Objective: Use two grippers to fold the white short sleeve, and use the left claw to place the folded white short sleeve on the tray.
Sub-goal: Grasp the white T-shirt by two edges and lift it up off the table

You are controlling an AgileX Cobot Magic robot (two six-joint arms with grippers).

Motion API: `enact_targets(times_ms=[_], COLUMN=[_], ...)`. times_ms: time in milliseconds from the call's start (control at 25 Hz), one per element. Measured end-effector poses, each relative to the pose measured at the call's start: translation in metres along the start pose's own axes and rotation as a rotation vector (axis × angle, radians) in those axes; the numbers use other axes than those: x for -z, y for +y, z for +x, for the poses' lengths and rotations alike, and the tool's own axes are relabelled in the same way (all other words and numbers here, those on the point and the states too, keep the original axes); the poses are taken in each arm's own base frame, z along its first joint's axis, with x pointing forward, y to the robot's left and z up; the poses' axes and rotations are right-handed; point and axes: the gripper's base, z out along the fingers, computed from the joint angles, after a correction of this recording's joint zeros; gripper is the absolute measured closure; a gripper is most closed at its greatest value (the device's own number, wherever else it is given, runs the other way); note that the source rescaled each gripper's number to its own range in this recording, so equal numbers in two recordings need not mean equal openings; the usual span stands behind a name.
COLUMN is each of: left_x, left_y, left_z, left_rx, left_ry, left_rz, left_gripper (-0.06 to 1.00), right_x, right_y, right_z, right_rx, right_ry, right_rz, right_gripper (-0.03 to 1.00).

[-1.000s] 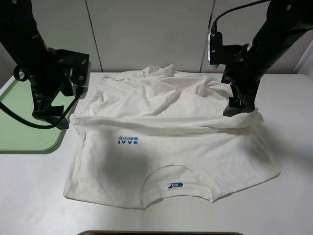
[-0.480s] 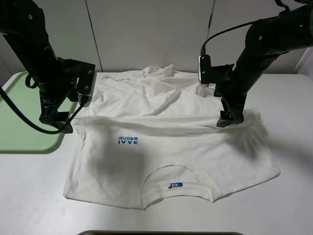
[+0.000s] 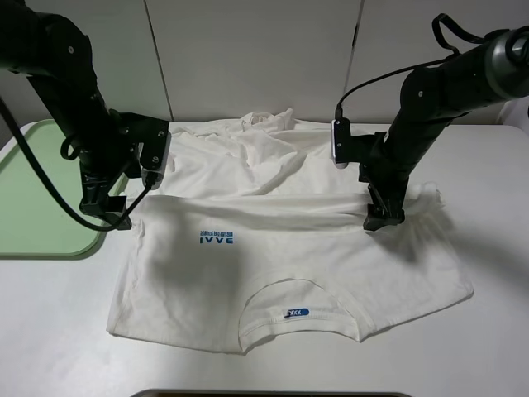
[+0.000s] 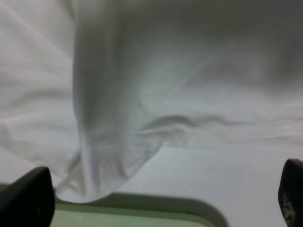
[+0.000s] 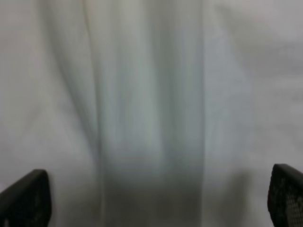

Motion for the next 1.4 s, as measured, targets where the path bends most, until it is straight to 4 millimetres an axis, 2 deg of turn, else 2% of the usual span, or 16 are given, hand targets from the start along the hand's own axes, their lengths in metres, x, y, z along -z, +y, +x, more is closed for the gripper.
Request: enact_targets(times_ms=[160,280,800,1200,1400], left_x=[-0.008,-0.016,-0.044,-0.064,-0.071], left_y=[0.005,0.009,0.025,0.028,0.028], left_z=[-0.002,-0.003,-0.011,-0.012,-0.012], left_rx=[-0.016,-0.018,0.005,0.012,0.013], left_ry=[-0.010,-0.018,-0.054,-0.056,-0.053], left_rz=[-0.026,-0.042,-0.081,-0.058,-0.049], left_gripper=[0.01,0.01,0.02,0.03,0.10], right_x=[-0.015,-0.017,-0.019,-0.024,-0.026], right_y=[-0.003,-0.004,-0.005,-0.004,-0.003], right_z=[0.016,0.022,0.023,0.023,0.023], right_rx=[-0.040,-0.054,-0.055,-0.050,-0.036], right_ry=[0.024,0.030,0.016,0.021,0.021], right_rz=[-0.028,-0.034,-0.029,-0.044,-0.049], right_gripper=[-0.03,-0.03,-0.03,-0.03,-0.03])
